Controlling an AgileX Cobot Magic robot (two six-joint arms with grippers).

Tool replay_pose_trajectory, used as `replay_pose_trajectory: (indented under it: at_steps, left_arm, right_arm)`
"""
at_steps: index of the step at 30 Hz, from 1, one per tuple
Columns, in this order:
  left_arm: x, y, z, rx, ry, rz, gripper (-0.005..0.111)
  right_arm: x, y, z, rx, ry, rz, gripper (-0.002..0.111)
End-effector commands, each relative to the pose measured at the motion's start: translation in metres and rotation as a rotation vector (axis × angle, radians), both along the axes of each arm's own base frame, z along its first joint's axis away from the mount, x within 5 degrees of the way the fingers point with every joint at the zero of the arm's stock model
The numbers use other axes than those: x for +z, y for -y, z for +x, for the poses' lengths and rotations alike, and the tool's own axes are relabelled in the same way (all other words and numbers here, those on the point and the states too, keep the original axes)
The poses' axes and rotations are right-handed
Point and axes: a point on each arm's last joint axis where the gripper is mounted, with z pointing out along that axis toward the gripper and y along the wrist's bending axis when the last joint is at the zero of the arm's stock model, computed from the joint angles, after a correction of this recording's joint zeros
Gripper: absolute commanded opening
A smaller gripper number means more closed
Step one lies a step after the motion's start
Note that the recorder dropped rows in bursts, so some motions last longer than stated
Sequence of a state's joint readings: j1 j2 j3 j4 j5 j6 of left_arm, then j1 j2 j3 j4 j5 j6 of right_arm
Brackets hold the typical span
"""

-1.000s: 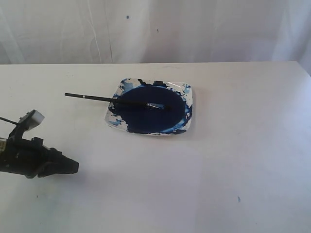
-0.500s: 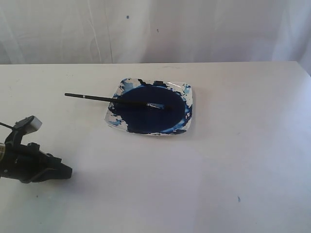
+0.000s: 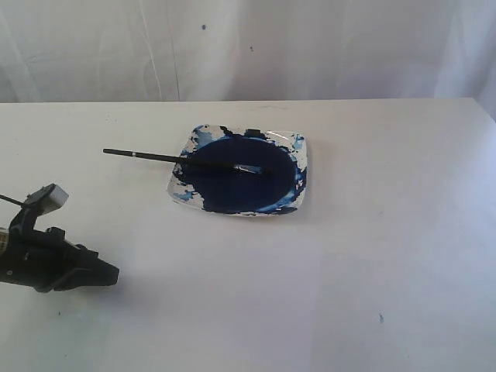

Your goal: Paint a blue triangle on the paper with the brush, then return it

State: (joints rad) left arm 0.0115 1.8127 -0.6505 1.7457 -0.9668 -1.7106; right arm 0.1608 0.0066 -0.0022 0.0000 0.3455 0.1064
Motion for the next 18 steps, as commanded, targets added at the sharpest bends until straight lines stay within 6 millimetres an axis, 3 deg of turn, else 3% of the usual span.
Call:
replay_pose_trajectory:
  at_steps: [1, 13, 18]
  left_arm:
    - [0.0, 0.001, -0.003, -0.008, -0.001, -0.004, 0.0]
    - [0.0, 0.001, -0.003, -0.009, 0.001, -0.002, 0.0]
    - [0.0, 0.001, -0.003, -0.009, 0.001, -0.002, 0.0]
  right_arm:
    - [0.0, 0.0, 0.0, -0.003, 0.007, 0.002, 0.0]
    - [0.0, 0.0, 0.0, -0.003, 0.007, 0.002, 0.0]
    - [0.012, -0.001, 0.002, -0.002, 0.129, 0.07, 0.0]
